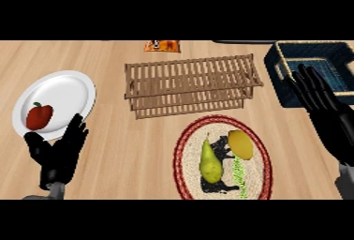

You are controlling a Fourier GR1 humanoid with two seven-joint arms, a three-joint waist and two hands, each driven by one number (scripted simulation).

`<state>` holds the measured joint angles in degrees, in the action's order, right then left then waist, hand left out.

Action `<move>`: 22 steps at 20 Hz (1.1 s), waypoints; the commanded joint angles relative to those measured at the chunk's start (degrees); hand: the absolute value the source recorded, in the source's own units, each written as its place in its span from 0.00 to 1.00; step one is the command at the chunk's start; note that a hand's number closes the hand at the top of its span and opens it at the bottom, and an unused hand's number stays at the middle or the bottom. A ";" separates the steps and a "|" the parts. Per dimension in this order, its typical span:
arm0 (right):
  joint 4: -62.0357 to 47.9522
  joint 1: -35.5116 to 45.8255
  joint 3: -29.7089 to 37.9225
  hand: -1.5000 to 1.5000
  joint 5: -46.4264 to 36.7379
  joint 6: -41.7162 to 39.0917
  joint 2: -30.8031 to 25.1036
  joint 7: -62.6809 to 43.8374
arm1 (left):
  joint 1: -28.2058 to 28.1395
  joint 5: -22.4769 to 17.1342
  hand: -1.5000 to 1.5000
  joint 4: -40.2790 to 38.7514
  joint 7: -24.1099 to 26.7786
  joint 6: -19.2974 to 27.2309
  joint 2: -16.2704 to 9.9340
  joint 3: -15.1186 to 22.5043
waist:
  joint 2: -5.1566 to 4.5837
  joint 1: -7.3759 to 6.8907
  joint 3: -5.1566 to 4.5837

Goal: Pick the pear from the placemat and place it in the tiered shelf

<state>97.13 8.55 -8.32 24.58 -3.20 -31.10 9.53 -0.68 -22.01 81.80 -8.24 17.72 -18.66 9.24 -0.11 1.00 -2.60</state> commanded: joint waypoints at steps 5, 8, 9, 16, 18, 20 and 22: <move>-2.32 9.37 -14.30 1.00 -3.61 0.22 8.22 -10.08 | 9.46 5.96 0.50 7.57 3.45 1.22 -4.11 -0.56 | -0.29 -4.96 2.60; -9.30 8.79 -13.01 0.00 -9.09 14.41 13.86 -17.15 | 8.81 7.78 0.50 6.89 5.94 2.59 -2.67 0.06 | -0.29 -3.25 2.50; -11.75 9.83 -11.76 0.00 -2.48 10.53 17.37 -15.60 | 8.50 6.97 0.50 7.55 6.17 1.13 -3.43 -0.48 | -0.43 -3.60 2.62; -10.54 12.87 -9.73 0.00 0.91 -10.83 9.58 -10.33 | 4.29 8.38 0.50 12.13 3.70 0.71 -4.89 -2.06 | 0.18 -1.49 2.61; -7.60 17.11 -10.37 0.00 0.69 -14.12 4.31 -16.49 | 7.43 9.50 0.50 11.86 1.22 2.72 -4.06 -1.13 | 0.27 -1.18 2.59; -4.63 18.79 -14.51 0.00 -4.00 -16.16 0.48 -19.98 | 7.45 9.47 0.50 10.69 1.72 3.15 -3.17 -1.04 | 0.46 -0.83 2.50; -0.68 19.99 -16.61 0.00 -4.11 -18.68 -1.54 -24.39 | 6.72 10.42 0.50 10.26 2.97 3.99 -2.14 -0.60 | 0.55 -0.58 2.47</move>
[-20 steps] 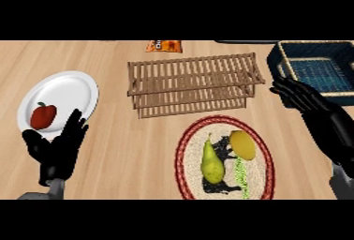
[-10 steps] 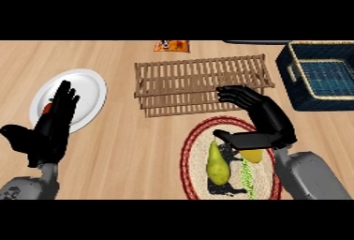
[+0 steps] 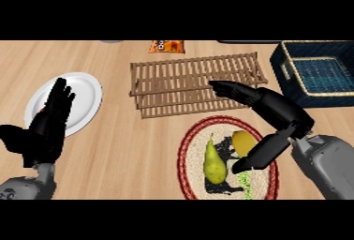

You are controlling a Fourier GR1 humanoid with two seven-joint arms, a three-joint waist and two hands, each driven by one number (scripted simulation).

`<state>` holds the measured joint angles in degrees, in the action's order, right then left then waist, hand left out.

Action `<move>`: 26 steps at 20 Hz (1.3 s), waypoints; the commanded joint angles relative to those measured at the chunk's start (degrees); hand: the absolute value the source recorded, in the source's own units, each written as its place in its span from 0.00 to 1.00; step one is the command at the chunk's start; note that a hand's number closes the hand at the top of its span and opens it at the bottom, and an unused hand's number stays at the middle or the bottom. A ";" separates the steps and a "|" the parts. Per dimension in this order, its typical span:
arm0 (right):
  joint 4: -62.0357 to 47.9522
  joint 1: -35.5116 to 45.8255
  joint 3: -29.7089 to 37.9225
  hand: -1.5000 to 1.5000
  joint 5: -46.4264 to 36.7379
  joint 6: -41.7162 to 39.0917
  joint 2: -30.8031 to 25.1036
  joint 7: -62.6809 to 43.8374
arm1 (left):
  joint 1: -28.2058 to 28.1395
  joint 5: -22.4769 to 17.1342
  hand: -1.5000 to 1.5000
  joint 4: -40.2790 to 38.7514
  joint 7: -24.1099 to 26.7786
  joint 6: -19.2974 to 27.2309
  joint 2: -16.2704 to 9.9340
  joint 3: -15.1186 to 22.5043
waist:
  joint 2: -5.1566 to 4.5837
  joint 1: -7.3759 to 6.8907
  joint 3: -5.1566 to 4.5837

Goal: Pick the pear from the placemat and place it in the tiered shelf

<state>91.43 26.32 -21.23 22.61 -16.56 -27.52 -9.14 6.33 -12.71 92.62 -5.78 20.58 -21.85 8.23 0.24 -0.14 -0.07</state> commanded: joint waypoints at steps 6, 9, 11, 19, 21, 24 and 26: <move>10.39 13.74 -10.13 0.00 -14.89 -6.24 -9.19 -18.01 | -0.14 -0.05 0.50 0.37 -1.12 0.27 1.36 0.38 | 0.18 -0.46 -0.15; 15.22 15.07 -15.82 0.00 -19.15 -6.00 -7.49 -27.20 | -0.73 1.73 0.50 1.70 -0.62 1.28 1.35 0.86 | 0.40 -0.12 -0.10; 13.76 16.71 -18.59 0.00 -22.47 -5.67 -4.22 -31.80 | -0.58 0.75 0.50 -1.07 0.83 -1.26 0.78 -0.07 | 0.00 -0.17 -0.08; 14.66 13.70 -25.97 0.00 -34.28 -6.54 3.66 -43.02 | -5.21 2.76 0.50 5.33 -0.79 -0.09 2.03 0.28 | -0.02 -0.25 0.06; 13.21 16.35 -24.97 0.00 -35.81 -9.08 4.79 -45.14 | -3.29 2.06 0.50 1.77 1.53 -1.71 2.73 -0.88 | -0.15 -0.07 0.02; 10.90 13.81 -27.56 0.00 -38.83 -12.04 0.98 -42.61 | -1.44 1.91 0.50 -1.40 2.16 -2.76 2.50 -2.01 | -0.30 0.24 0.02; 9.24 11.81 -31.08 0.00 -43.47 -10.35 3.16 -44.12 | -1.69 0.42 0.50 1.27 0.18 -4.01 0.07 -4.64 | -0.20 -0.13 0.04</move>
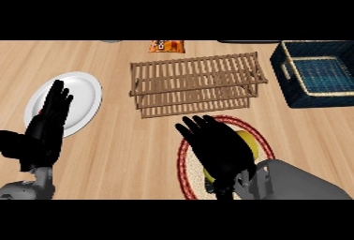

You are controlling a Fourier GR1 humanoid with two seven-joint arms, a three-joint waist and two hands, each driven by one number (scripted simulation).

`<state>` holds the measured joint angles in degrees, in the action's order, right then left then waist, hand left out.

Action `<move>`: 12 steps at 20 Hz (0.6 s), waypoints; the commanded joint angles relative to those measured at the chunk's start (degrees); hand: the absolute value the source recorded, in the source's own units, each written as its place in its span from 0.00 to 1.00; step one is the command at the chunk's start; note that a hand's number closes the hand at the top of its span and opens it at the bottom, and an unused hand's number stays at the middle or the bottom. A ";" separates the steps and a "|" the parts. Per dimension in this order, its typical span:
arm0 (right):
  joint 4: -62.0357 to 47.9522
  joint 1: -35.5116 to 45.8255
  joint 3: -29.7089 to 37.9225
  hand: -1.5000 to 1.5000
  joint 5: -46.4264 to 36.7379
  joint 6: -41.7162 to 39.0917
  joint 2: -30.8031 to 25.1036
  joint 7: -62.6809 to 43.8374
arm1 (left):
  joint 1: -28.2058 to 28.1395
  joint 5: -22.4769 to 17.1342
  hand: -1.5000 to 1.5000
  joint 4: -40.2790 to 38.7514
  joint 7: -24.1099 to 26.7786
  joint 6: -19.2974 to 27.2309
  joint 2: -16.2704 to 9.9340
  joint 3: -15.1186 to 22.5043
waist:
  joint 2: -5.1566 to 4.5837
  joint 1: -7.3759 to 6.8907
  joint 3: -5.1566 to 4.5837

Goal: Pick the pear from the placemat and place it in the tiered shelf

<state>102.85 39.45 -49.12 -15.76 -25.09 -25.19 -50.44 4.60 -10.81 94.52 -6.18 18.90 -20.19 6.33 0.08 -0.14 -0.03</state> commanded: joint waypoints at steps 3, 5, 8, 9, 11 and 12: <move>0.54 -5.37 1.82 0.00 -6.93 -3.13 -0.28 0.49 | -2.45 -0.39 0.50 0.12 1.61 -3.38 -0.32 -2.73 | 0.00 0.06 0.03; -4.35 -4.72 3.10 0.00 -9.28 -3.13 3.97 2.60 | 4.75 1.25 0.50 -5.38 0.44 -2.11 2.38 -2.31 | -0.12 0.21 0.02; -6.09 -8.77 4.48 0.00 -13.27 -2.40 3.40 7.42 | 0.26 2.07 0.50 0.67 -0.70 -2.61 1.64 -2.90 | -0.07 -0.06 0.04; -2.88 -8.63 7.05 0.00 -12.65 -6.24 2.78 6.30 | -1.83 3.05 0.50 1.19 -0.44 -2.36 3.04 -1.91 | -0.03 -0.01 0.03; -6.22 -11.40 3.83 0.00 -16.02 -2.35 3.88 9.58 | -1.57 4.72 0.50 6.94 -6.18 0.53 3.37 -0.23 | -0.01 -0.14 0.06; -8.13 -10.67 6.04 0.00 -18.08 -2.96 4.71 11.98 | 0.75 1.70 0.50 -0.37 -1.69 -4.58 2.47 -4.12 | -0.09 0.00 0.03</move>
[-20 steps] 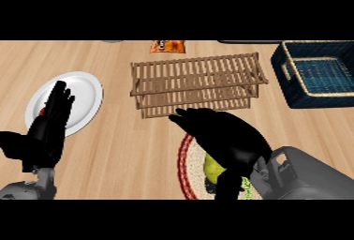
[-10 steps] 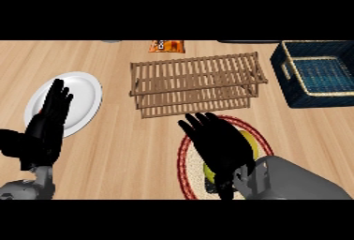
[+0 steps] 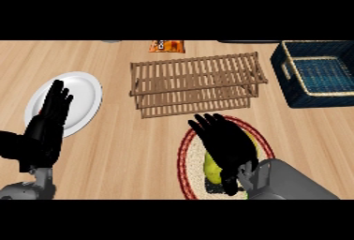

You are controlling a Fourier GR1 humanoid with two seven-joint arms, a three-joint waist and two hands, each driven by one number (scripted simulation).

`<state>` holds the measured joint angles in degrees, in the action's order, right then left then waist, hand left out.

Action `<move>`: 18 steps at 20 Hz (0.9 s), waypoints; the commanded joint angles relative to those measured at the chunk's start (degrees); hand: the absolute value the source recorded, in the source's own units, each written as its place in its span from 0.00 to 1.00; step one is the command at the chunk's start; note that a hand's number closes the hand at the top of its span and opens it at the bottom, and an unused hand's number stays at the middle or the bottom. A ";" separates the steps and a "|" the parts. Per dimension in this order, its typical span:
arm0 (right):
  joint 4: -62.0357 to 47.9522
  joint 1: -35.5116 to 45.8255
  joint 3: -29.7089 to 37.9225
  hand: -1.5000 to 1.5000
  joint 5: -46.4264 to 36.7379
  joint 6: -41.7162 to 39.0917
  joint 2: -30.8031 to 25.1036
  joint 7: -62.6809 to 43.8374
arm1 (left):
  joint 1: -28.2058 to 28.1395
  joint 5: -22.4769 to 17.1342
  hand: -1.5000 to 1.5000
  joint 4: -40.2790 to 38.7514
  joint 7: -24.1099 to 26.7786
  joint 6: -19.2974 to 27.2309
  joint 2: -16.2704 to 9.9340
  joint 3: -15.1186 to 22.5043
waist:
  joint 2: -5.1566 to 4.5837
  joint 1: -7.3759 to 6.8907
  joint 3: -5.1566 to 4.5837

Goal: Pick the pear from the placemat and place it in the tiered shelf

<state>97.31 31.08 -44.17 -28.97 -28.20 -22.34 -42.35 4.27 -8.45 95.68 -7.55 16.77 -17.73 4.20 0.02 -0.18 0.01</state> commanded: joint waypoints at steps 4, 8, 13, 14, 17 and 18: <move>-4.59 -4.38 1.53 0.00 -8.54 -1.87 4.35 5.49 | 1.11 -0.03 0.50 -2.48 1.47 -3.74 0.80 -3.61 | -0.02 0.06 -0.01; -2.75 -8.62 2.85 0.00 -11.86 -1.84 4.13 8.16 | -1.18 2.63 0.50 3.45 -3.72 -2.46 1.27 -2.63 | 0.04 0.10 0.00; -12.33 -5.97 6.56 0.00 -14.87 0.49 6.47 18.44 | 1.22 4.97 0.50 -2.42 0.96 -3.00 4.31 -2.15 | -0.08 0.04 -0.01; -10.47 -7.85 6.44 0.00 -15.88 0.59 7.89 16.56 | -1.94 6.84 0.50 -0.07 1.03 -1.33 6.07 -0.45 | -0.02 0.02 0.00; -13.01 -8.54 6.24 0.00 -19.68 1.75 10.45 19.03 | -0.41 5.89 0.50 -0.14 0.48 -3.55 5.36 -2.65 | -0.03 0.01 -0.01; -13.22 -9.67 8.37 0.00 -20.27 2.55 8.15 22.14 | -0.45 5.70 0.50 0.37 -0.11 -3.59 5.38 -3.62 | -0.02 0.04 0.00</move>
<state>86.29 23.47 -37.34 -45.76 -27.42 -14.65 -24.70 4.13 -3.42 96.15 -8.41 13.87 -13.31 1.50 0.01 -0.16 0.00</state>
